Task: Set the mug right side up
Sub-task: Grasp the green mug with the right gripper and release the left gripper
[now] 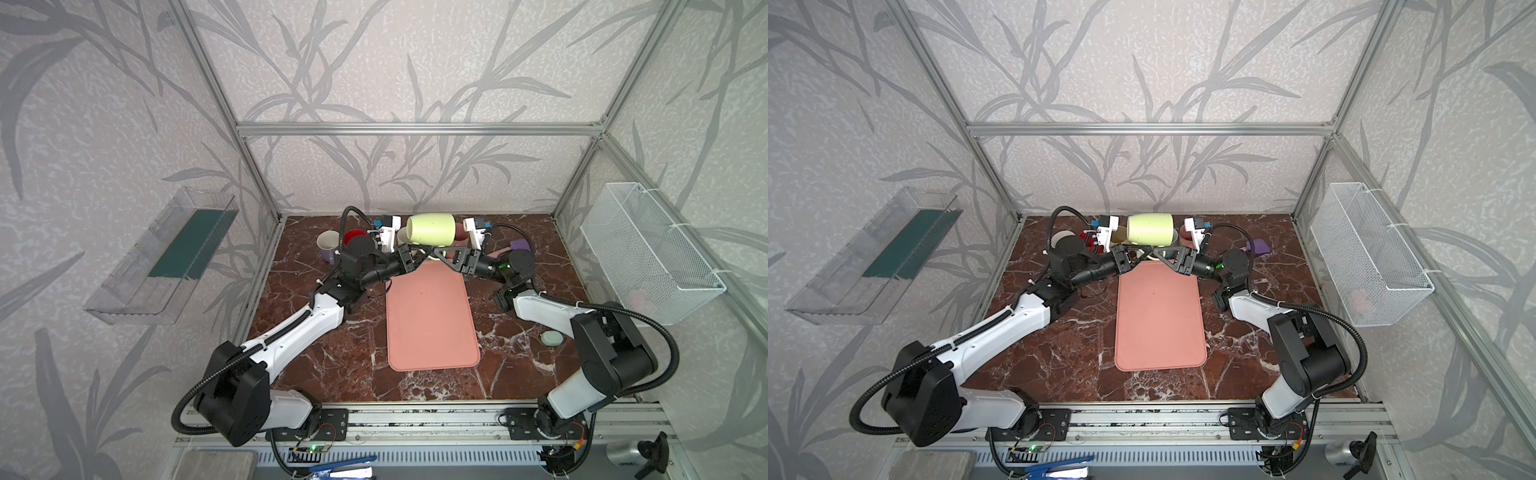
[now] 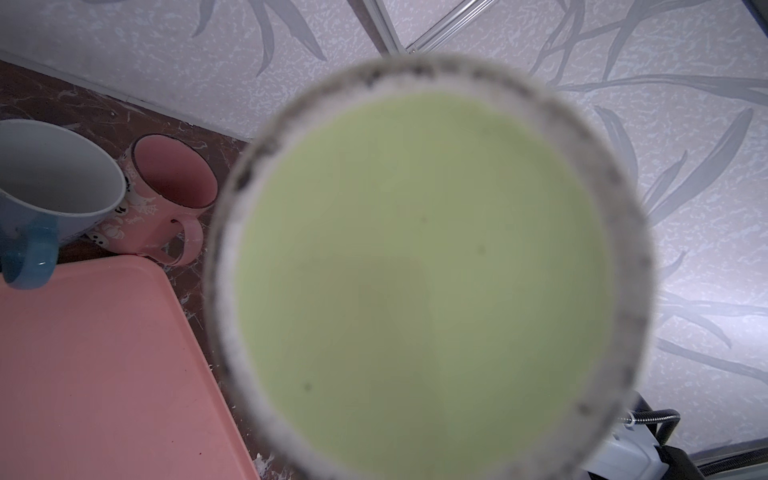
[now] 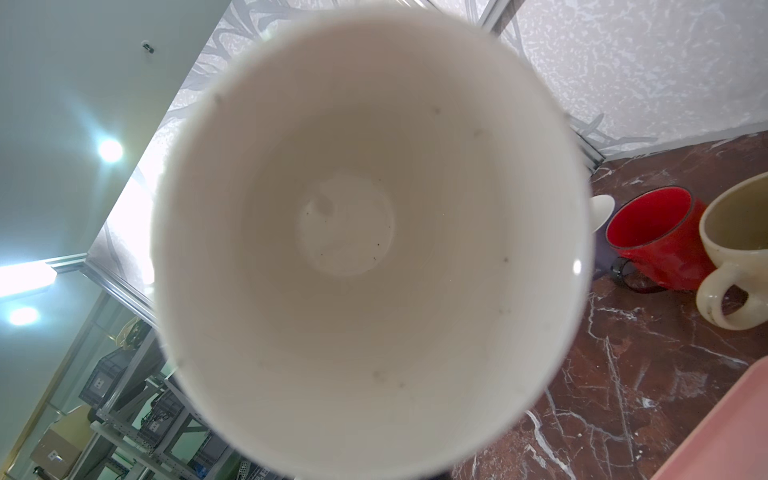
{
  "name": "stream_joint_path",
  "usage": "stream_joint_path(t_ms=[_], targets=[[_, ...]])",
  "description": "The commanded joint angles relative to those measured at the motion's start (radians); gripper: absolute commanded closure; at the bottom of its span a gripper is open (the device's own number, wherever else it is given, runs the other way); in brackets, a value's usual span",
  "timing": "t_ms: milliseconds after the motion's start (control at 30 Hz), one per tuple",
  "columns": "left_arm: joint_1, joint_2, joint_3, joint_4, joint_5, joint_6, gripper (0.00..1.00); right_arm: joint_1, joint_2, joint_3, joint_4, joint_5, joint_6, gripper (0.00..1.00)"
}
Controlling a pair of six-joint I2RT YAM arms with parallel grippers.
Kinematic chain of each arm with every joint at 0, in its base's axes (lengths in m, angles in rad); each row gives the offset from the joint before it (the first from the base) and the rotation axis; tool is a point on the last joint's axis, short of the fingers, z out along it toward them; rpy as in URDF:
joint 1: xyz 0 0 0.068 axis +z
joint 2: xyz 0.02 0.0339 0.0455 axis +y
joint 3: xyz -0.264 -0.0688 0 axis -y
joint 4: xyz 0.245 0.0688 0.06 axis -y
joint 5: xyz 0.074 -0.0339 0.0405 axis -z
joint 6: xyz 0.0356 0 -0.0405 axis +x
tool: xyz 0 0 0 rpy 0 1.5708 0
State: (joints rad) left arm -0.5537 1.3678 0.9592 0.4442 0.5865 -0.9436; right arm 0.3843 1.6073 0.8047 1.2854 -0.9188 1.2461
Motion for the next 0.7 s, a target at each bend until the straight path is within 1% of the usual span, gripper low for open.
stream_joint_path(t_ms=[0,100,133,167,200,233,333,433,500,533,567,667], targets=[[0.000,0.043,-0.014,0.152,0.076,-0.032,1.00,-0.002,-0.009,0.039,0.076,0.019,-0.002,1.00],[0.000,0.056,-0.016,0.168,0.074,-0.044,1.00,-0.003,-0.022,0.031,0.047,0.027,-0.022,1.00],[-0.001,0.051,-0.013,0.151,0.068,-0.034,0.96,-0.004,-0.027,0.026,0.038,0.032,-0.027,1.00],[0.000,0.044,-0.010,0.123,0.059,-0.015,0.87,-0.005,-0.035,0.021,0.028,0.035,-0.035,1.00],[0.000,0.035,-0.005,0.089,0.049,0.006,0.75,-0.007,-0.042,0.014,0.019,0.038,-0.042,1.00],[0.000,0.027,-0.001,0.058,0.038,0.026,0.68,-0.008,-0.049,0.008,0.010,0.041,-0.048,1.00],[-0.001,-0.004,0.007,-0.035,0.004,0.084,0.54,-0.019,-0.069,-0.016,-0.010,0.054,-0.060,1.00],[0.001,-0.035,0.009,-0.098,-0.034,0.123,0.36,-0.033,-0.078,-0.042,-0.009,0.067,-0.059,1.00],[0.002,-0.055,0.010,-0.133,-0.057,0.146,0.17,-0.042,-0.082,-0.059,-0.004,0.074,-0.054,1.00],[0.002,-0.064,0.010,-0.147,-0.064,0.155,0.11,-0.045,-0.085,-0.068,-0.004,0.079,-0.054,1.00],[0.003,-0.073,0.009,-0.162,-0.073,0.166,0.08,-0.048,-0.088,-0.076,-0.004,0.081,-0.054,1.00],[0.008,-0.098,0.013,-0.200,-0.092,0.190,0.03,-0.059,-0.097,-0.098,-0.009,0.089,-0.056,1.00]])
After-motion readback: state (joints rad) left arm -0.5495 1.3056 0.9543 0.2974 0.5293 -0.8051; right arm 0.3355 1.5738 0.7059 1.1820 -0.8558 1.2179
